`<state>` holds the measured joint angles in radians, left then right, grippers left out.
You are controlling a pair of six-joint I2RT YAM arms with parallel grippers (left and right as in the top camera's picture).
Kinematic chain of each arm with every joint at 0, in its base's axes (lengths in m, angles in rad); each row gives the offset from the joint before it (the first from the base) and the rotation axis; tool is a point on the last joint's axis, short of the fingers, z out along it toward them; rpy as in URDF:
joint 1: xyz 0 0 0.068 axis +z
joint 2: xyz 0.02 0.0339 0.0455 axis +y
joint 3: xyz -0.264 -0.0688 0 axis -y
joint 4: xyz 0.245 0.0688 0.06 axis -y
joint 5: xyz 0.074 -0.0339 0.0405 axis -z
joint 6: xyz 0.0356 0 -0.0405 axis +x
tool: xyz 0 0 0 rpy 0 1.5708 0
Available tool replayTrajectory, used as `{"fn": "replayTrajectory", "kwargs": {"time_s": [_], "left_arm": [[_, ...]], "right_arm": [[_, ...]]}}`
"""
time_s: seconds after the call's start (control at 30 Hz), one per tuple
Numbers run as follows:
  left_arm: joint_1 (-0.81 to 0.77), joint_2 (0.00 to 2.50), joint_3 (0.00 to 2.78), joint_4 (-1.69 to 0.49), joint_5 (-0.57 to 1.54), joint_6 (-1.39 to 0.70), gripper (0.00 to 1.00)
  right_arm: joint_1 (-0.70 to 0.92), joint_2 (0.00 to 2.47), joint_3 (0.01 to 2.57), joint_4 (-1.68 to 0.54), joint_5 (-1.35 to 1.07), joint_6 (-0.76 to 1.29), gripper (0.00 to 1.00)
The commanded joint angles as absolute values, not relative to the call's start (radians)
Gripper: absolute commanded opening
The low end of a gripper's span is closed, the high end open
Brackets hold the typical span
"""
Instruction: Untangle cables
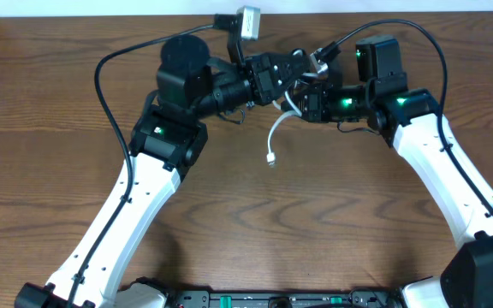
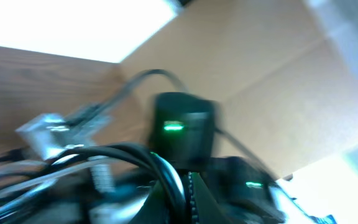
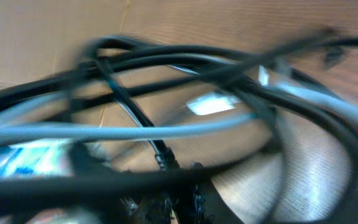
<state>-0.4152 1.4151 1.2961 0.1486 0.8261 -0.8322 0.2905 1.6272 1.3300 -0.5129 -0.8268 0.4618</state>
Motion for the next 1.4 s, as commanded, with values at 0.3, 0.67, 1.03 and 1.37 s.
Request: {"fn": "replayTrajectory", "kwargs": {"time_s": [0.3,0.67,1.03,1.37], "left_arm": [[-0.413,1.323,1.313,0.355,0.991,-1.073,0.07],[-0.347,1.193,1.313,0.386,0.988,-1.066,0.08],[-0.331,1.210,1.313,0.237,1.036,-0.947,0.07],[-0.331,1.296,1.313,-0.012,1.041,-0.838,0.07]], "right_arm": [[0.241,1.695,1.320,-0.527,-0.651,0.489,0.08],[0.161,1.704,1.320,-0.567,-0.586,0.443,0.17],[0.037,1.703,1.320,-0.542,-0.993,0.103,0.36],[0.060,1.700,1.320,-0.542,-1.316,-0.189,0.59]]}}
